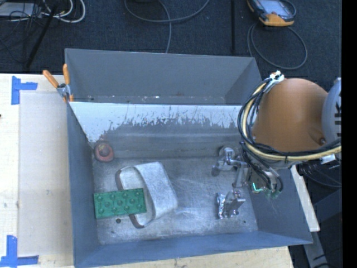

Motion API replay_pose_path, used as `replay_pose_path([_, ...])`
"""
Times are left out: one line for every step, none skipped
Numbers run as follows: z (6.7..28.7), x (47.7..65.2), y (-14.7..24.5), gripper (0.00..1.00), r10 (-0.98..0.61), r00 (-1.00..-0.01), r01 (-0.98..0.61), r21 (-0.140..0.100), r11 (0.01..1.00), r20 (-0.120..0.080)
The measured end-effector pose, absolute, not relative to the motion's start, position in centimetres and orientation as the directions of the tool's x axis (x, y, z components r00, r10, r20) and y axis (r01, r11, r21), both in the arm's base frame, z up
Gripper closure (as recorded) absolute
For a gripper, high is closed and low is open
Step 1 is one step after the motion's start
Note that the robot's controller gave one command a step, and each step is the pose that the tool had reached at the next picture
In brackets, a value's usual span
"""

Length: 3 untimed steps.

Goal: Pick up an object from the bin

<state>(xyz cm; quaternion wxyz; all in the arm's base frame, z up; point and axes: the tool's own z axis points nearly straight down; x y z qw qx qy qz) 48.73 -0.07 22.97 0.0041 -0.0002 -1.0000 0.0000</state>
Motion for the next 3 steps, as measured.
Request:
replay_pose_path([12.8,51.4,-6.0,0.0,0.046,-0.999,0.046,-0.001,0.999,0.008])
replay_pose_path([7.1,49.9,-9.4,0.0,0.223,-0.975,0.223,0.002,0.975,0.0])
replay_pose_path([7.3,50.0,-9.4,1.0,0.22,-0.975,0.22,0.001,0.975,-0.002])
